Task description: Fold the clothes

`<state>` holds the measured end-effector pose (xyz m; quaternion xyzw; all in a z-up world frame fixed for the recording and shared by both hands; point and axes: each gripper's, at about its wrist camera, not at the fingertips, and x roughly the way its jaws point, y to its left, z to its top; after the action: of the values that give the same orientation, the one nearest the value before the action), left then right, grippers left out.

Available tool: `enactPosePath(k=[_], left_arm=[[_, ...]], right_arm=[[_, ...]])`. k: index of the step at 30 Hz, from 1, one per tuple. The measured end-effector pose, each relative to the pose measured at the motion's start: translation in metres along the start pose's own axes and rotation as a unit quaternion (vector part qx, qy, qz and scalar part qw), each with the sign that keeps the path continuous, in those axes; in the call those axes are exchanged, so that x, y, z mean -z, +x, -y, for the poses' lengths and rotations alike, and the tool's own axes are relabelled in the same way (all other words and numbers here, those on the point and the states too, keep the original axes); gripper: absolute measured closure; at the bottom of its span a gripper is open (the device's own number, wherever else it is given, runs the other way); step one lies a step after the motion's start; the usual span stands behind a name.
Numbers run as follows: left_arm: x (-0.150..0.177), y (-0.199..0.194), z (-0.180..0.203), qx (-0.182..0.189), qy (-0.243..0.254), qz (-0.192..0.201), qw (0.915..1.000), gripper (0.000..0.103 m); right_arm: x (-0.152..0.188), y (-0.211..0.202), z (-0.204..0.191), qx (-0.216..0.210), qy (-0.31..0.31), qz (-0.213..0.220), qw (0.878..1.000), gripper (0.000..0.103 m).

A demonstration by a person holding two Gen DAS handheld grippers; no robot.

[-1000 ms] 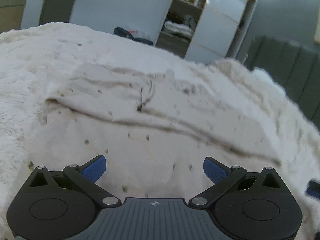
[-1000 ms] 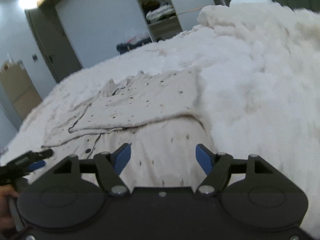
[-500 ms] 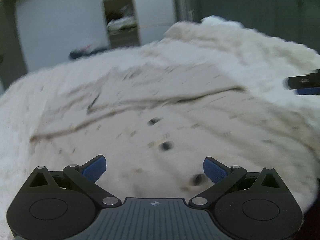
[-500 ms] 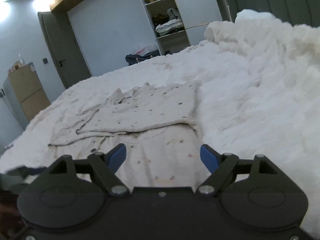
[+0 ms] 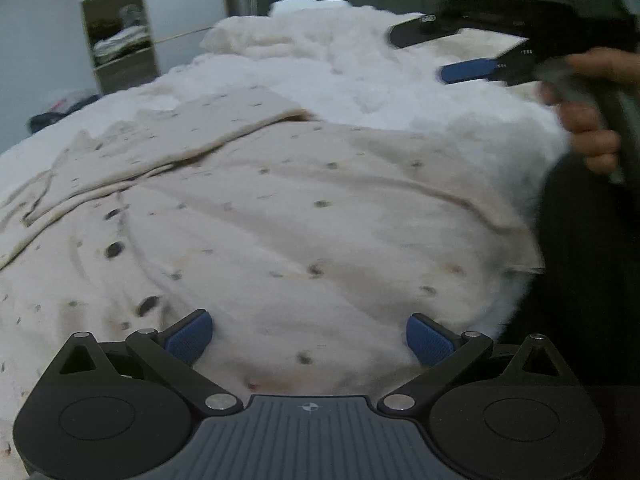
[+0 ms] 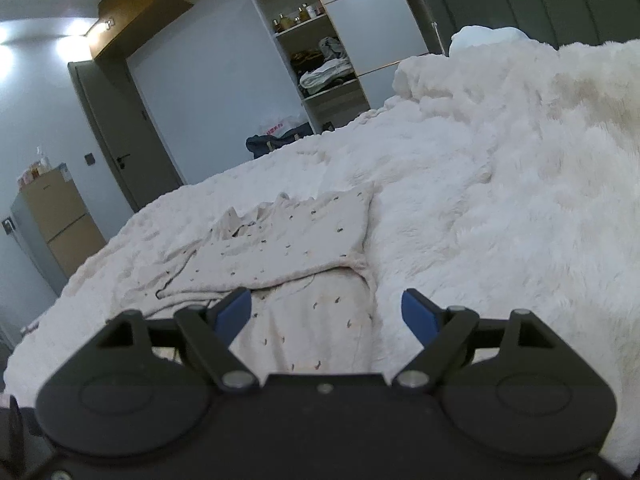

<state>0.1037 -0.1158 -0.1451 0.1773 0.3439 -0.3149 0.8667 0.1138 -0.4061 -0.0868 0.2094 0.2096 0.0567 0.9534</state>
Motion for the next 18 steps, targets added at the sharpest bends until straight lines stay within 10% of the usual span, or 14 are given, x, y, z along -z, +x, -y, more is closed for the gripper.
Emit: enactPosePath(k=[8,15,18], left_arm=[[-0.007,-0.035,0.018,0.002,0.026,0.012,0.9996,0.001],[0.008,-0.069,-0.017,-0.099,-0.060,-0.006,0.9933,0.001],[0.014,-0.073,-0.026,-0.062,-0.075,-0.024,0.9950,0.001]], right_arm=[[-0.001,-0.005,0.009,-0.017,0.027,0.014,0.999,0.021],[-0.001,0.005,0.009,-0.018,0.040,0.001,0.999,0.021],[0.000,0.005,0.005,-0.019,0.031,0.002,0.999,0.021]])
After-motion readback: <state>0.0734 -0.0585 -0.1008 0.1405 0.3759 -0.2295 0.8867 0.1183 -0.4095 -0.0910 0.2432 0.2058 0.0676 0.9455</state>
